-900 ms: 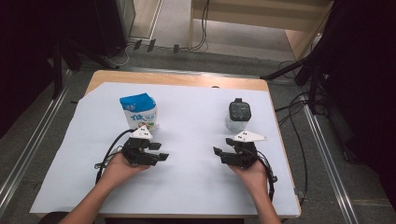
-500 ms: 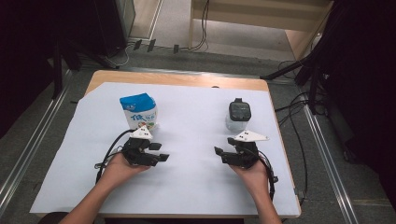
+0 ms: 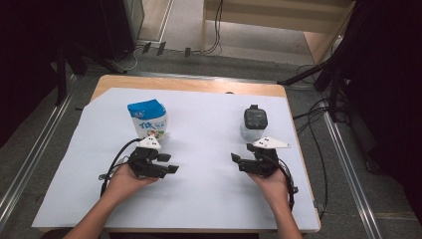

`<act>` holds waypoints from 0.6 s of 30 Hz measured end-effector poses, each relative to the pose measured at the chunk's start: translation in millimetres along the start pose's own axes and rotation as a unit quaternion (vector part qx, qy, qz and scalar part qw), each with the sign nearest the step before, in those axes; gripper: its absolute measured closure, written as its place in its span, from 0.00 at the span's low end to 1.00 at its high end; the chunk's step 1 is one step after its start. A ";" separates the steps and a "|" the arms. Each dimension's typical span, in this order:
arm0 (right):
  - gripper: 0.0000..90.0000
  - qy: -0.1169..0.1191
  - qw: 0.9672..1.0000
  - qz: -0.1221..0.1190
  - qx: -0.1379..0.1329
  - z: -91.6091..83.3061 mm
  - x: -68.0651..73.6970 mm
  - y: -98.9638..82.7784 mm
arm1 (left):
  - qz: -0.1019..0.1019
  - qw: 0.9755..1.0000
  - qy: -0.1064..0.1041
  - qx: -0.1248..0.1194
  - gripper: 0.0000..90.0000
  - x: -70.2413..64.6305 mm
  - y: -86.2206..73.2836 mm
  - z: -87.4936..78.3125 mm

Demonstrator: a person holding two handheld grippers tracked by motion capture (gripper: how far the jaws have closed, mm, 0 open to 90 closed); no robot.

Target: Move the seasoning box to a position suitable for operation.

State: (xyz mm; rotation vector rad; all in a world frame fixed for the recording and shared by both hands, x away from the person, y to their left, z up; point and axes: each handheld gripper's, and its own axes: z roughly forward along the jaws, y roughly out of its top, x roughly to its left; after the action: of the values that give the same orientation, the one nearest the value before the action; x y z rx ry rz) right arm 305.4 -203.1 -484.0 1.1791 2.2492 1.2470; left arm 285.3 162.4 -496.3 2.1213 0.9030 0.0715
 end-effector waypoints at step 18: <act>0.00 -0.058 0.997 0.054 -0.006 0.1 -24.2 4.8 | -0.014 1.000 -0.001 -0.017 0.48 -0.4 -2.6 -11.3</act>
State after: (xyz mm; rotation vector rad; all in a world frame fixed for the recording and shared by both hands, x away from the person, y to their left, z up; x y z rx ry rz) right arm 322.7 -220.6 -482.9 1.3496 2.1178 1.1968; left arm 279.7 170.7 -490.5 2.0773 0.9234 0.0690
